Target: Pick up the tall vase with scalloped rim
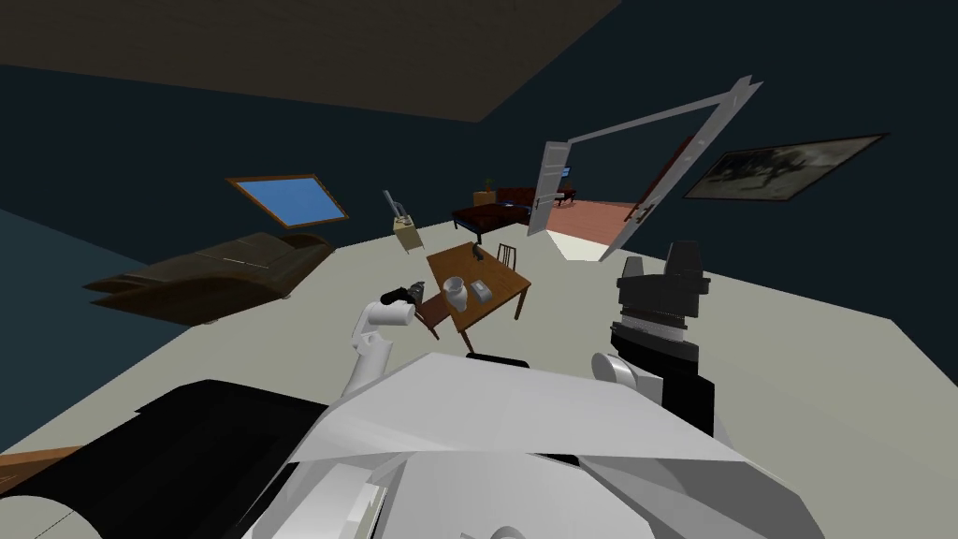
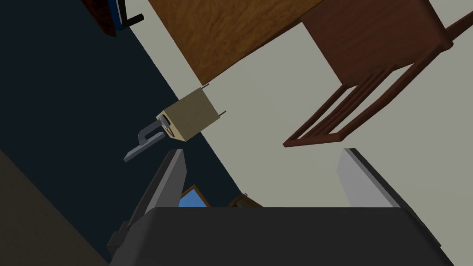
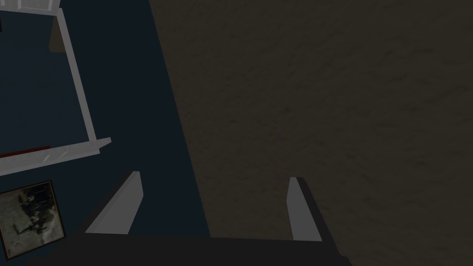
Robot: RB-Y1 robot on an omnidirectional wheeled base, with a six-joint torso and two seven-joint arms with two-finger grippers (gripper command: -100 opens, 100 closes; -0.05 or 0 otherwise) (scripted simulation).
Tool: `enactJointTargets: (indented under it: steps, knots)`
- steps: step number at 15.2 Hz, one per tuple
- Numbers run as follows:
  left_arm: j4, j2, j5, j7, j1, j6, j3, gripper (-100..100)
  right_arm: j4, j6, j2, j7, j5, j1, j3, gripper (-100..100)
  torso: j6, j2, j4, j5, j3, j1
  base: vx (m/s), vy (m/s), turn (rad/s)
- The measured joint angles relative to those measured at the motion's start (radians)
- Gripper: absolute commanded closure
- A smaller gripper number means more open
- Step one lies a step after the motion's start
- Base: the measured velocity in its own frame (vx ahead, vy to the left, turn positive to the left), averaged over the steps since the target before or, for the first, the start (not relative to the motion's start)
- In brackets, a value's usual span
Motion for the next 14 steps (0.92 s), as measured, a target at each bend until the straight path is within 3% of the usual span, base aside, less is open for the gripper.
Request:
enactJointTargets:
  steps: [14]
  knots:
    - [0.007,0.009,0.042,-0.02,-0.05,0.255,0.041,-100,0.0,0.0,0.0,0.0,0.0,0.0,0.0,0,0.0,-0.003,-0.001,0.0,-0.002,-0.001,0.038,-0.038,-0.1]
